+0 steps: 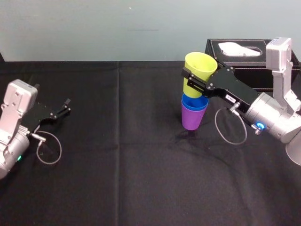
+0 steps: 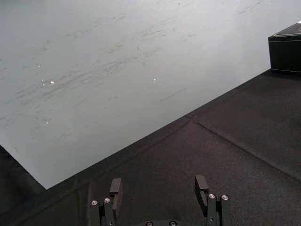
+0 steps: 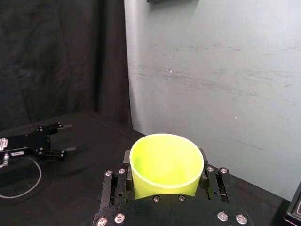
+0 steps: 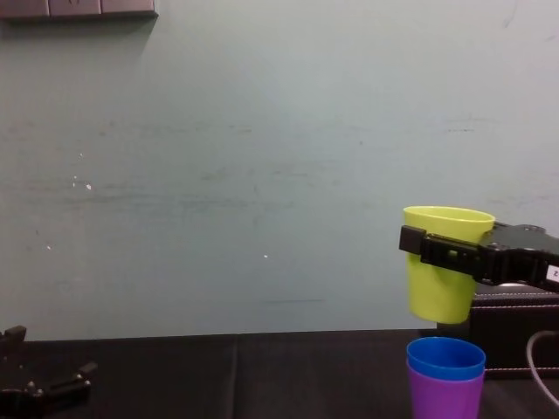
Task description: Stack the three plastic cups sequentially using one hand.
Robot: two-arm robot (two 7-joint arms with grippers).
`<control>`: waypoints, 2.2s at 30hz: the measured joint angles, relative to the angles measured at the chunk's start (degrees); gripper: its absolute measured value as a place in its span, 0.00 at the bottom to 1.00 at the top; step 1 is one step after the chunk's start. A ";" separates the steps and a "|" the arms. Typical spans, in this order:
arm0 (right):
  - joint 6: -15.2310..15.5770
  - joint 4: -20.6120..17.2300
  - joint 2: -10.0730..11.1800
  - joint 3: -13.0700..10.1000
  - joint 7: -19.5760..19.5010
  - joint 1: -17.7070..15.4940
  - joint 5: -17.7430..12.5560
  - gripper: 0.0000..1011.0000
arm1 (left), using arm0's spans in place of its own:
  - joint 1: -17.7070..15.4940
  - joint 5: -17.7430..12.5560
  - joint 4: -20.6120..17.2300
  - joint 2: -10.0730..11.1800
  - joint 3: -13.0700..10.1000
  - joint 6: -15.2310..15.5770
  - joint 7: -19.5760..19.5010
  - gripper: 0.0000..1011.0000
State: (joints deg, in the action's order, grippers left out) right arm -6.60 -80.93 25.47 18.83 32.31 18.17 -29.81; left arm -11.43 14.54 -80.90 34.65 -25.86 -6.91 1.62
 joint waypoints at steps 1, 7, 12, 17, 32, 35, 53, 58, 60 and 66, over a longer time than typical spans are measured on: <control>-0.04 0.13 0.00 0.03 -0.06 0.05 0.02 0.74 | 0.00 0.00 0.00 0.00 0.00 0.00 0.00 1.00; -0.40 1.45 -0.14 0.32 -0.27 0.65 0.30 0.74 | 0.00 0.00 0.00 0.00 0.00 0.00 0.00 1.00; -0.62 2.84 -0.39 0.62 -0.52 1.25 0.91 0.74 | 0.00 0.00 0.00 0.00 0.00 0.00 0.00 1.00; -1.60 4.05 -0.71 0.80 -0.67 1.60 1.83 0.74 | 0.00 0.00 0.00 0.00 0.00 0.00 0.00 1.00; -2.53 7.00 -1.60 1.02 -0.71 1.93 3.55 0.74 | 0.00 0.00 0.00 0.00 0.00 0.00 0.00 1.00; -2.70 7.49 -1.80 1.10 -0.61 1.96 3.76 0.74 | 0.00 0.00 0.00 0.00 0.00 0.00 0.00 1.00; -4.40 10.51 -2.95 1.77 -0.17 1.80 5.83 0.74 | 0.00 0.00 0.00 0.00 0.00 0.00 0.00 1.00; -4.98 11.56 -3.36 1.91 -0.19 1.72 6.55 0.74 | 0.00 0.00 0.00 0.00 0.00 0.00 0.00 1.00; -5.13 11.77 -3.45 1.91 -0.19 1.68 6.75 0.74 | 0.00 0.00 0.00 0.00 0.00 0.00 0.00 1.00; -5.60 12.22 -3.60 1.65 -0.55 1.45 7.53 0.74 | 0.00 0.00 0.00 0.00 0.00 0.00 0.00 1.00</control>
State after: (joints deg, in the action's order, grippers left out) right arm -12.20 -68.71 21.86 20.48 31.77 19.62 -22.27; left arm -11.43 14.55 -80.90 34.64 -25.86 -6.91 1.62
